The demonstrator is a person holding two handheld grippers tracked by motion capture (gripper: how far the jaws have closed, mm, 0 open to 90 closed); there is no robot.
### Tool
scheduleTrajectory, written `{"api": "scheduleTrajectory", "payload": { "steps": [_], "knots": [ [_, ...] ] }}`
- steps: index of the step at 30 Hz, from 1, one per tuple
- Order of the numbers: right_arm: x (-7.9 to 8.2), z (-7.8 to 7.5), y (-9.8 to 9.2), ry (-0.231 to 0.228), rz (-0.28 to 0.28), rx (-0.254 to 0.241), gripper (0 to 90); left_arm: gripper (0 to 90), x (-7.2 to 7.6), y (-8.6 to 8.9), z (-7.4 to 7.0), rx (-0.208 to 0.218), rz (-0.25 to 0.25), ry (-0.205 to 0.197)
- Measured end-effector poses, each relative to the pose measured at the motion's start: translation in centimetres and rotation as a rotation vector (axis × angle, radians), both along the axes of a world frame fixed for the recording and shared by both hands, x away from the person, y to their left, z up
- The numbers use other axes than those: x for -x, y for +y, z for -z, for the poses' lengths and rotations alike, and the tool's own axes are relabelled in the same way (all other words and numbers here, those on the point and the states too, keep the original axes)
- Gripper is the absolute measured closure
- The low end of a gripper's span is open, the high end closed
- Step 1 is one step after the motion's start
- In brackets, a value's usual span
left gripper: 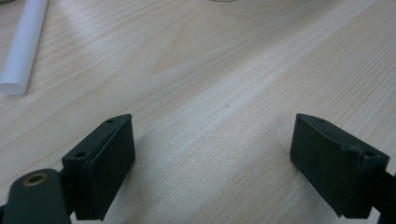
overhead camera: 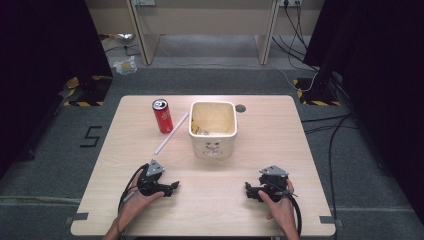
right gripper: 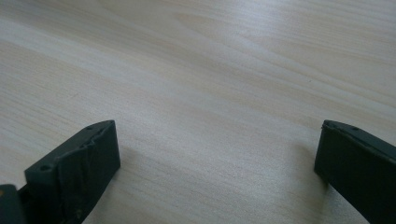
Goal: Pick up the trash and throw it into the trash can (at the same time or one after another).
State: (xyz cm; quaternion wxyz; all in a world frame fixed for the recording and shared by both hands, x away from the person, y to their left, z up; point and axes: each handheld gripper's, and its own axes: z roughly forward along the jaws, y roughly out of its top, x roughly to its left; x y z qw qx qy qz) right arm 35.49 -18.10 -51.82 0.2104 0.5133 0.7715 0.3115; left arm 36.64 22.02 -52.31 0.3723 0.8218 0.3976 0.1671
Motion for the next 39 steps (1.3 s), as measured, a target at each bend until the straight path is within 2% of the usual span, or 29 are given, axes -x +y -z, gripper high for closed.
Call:
{"api": "scheduleTrajectory", "payload": {
  "steps": [14,18,24,25,30,33,34,39],
  "knots": [
    [0.0,0.0,0.0,0.000,0.003,0.002,0.2,13.5,0.0,0.0,0.0,0.001,0.000,0.002],
    [0.0,0.0,0.0,0.000,0.000,0.002,0.2,13.5,-0.1,0.2,-0.1,0.014,0.003,0.009],
    [0.0,0.0,-0.2,0.001,-0.018,0.001,0.2,15.1,-0.3,0.7,-0.1,0.064,-0.003,0.025],
    [0.1,0.0,-0.2,0.001,-0.020,0.001,0.2,15.1,-0.3,0.8,-0.1,0.075,-0.007,0.025],
    [0.1,0.0,-0.4,-0.001,-0.039,0.004,0.2,15.3,-0.4,1.2,-0.4,0.074,-0.033,0.010],
    [0.1,0.0,-0.5,-0.001,-0.044,0.004,0.2,15.3,-0.6,1.5,-1.0,0.081,-0.053,-0.010],
    [0.1,0.0,-0.5,-0.002,-0.048,0.006,0.2,15.6,-0.9,1.9,-1.5,0.083,-0.075,-0.019],
    [0.2,0.0,-0.6,-0.002,-0.052,0.004,0.2,15.6,-1.6,2.5,-2.1,0.101,-0.104,-0.013]
  ]
}}
